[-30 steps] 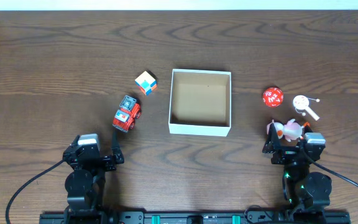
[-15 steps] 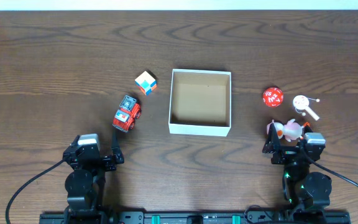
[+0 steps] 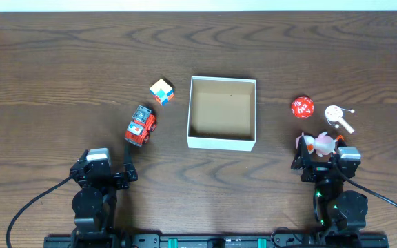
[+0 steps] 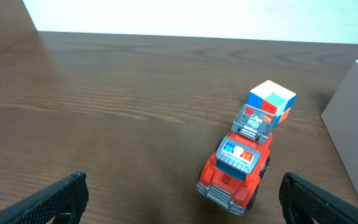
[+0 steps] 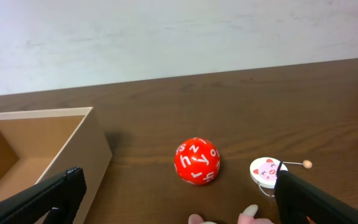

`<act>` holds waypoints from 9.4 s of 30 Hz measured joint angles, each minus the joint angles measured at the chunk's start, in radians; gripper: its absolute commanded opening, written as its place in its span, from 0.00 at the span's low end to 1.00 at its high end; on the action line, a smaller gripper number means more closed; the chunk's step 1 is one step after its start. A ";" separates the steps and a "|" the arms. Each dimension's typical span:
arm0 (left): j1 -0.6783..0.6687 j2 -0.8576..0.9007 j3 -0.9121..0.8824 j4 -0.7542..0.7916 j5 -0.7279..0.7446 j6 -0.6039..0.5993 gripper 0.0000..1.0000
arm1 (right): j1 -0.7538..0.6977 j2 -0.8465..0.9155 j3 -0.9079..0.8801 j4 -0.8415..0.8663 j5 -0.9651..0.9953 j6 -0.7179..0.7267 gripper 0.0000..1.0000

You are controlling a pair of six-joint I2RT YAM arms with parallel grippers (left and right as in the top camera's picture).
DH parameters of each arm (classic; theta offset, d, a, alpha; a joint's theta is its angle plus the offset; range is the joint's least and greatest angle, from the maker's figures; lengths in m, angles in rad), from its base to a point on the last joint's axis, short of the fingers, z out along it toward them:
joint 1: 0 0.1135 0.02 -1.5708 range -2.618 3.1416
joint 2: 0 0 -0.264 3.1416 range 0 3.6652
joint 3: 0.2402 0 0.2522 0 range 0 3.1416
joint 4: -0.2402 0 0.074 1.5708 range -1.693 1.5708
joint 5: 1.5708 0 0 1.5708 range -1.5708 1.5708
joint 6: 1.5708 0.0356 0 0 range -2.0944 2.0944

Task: Pack container

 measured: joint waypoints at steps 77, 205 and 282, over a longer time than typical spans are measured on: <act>0.000 0.000 0.000 0.000 0.000 0.000 0.98 | 0.075 1.468 0.973 -0.492 0.132 -0.225 0.99; 0.000 0.000 0.000 0.000 0.000 0.000 0.98 | 0.359 1.292 0.861 -0.339 0.475 0.341 0.01; 0.000 0.000 0.000 0.000 0.000 0.000 0.98 | 0.494 1.536 0.974 -0.286 0.048 -0.130 0.20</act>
